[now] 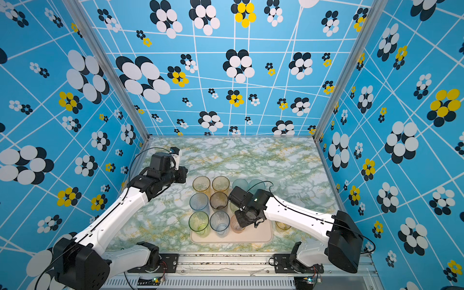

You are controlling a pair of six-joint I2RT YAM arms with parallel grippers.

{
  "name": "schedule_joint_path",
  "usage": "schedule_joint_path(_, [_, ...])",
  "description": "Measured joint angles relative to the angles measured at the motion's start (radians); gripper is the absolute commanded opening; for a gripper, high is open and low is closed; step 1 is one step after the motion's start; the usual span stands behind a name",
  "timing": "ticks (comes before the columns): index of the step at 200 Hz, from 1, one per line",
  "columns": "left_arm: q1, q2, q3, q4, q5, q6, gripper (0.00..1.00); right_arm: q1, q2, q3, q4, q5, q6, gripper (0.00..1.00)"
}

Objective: Place the glasses into the tray
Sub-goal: Place the glass on the tray.

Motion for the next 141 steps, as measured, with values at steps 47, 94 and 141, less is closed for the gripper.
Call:
schedule_joint_path(47, [0.000,0.000,0.000,-0.011,0.000,0.000,0.17,0.000,0.013,-0.004,0.010,0.000,0.006,0.00])
schedule_joint_path(94, [0.000,0.000,0.000,-0.011,0.000,0.000,0.17,0.000,0.018,-0.020,0.027,0.000,0.007,0.00])
schedule_joint_path(141, [0.000,0.000,0.000,-0.012,0.000,0.000,0.17,0.000,0.030,-0.022,0.030,0.000,0.007,0.00])
